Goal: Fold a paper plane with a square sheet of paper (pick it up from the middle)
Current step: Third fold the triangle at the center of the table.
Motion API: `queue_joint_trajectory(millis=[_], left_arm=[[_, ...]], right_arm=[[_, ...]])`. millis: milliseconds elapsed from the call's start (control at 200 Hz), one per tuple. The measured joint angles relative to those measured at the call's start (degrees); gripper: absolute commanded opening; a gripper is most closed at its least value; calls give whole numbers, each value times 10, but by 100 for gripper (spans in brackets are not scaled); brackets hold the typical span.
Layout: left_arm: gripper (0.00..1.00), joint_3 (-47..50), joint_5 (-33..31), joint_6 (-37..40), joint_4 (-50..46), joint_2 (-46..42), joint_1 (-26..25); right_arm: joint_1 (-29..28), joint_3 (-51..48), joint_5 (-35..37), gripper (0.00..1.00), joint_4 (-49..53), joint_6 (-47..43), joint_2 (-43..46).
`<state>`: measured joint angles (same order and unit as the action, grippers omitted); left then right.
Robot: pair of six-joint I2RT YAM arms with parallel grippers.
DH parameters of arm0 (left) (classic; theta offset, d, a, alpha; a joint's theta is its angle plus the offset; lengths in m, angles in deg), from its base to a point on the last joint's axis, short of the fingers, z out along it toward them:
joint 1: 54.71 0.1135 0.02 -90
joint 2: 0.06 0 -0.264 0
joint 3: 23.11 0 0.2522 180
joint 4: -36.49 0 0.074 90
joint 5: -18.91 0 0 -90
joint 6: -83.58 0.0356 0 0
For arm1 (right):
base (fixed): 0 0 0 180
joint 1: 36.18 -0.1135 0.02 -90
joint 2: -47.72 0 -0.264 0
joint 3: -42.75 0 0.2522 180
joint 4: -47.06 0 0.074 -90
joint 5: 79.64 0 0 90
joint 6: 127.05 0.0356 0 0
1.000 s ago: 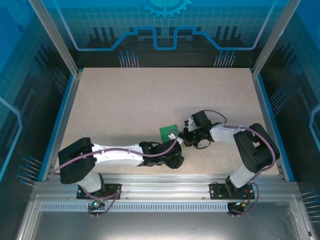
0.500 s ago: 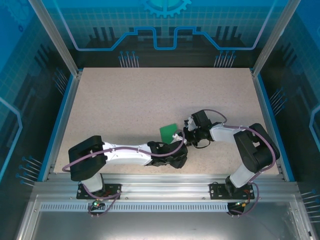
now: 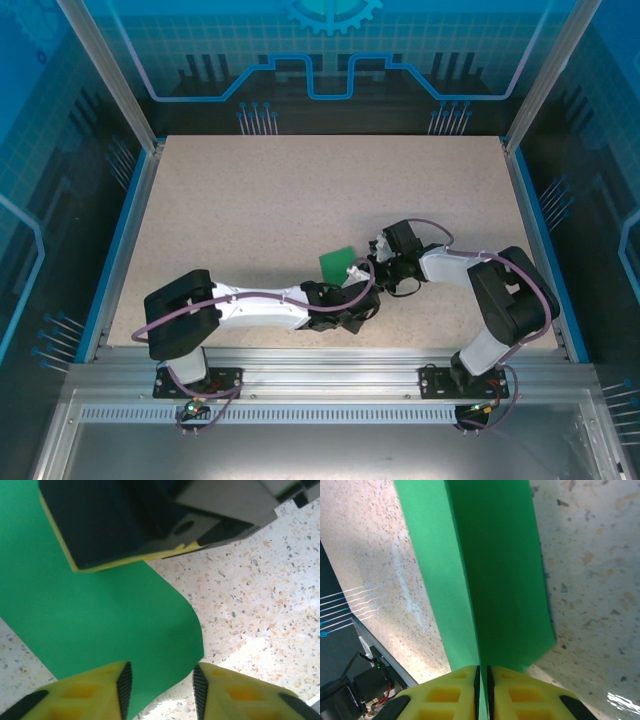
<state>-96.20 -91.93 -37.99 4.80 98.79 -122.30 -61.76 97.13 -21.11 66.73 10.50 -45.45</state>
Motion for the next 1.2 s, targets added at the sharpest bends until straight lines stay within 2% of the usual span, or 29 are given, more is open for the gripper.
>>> queue_joint_trajectory(millis=[265,405,525,685,940,1195], left_arm=[[11,10,-26,-7,-3,-25,0],[0,10,-30,-13,-3,-27,0],[0,21,-29,-13,2,-32,3],[0,53,-18,-13,14,-54,18],[0,86,25,-10,48,-78,47],[0,90,49,-9,58,-78,60]], right_arm=[[0,3,11,17,23,-13,3],[0,7,12,23,31,-17,6],[1,13,21,31,44,-27,13],[2,30,50,33,87,-52,39],[-3,85,71,21,129,-94,49],[-20,174,86,15,145,-127,-60]])
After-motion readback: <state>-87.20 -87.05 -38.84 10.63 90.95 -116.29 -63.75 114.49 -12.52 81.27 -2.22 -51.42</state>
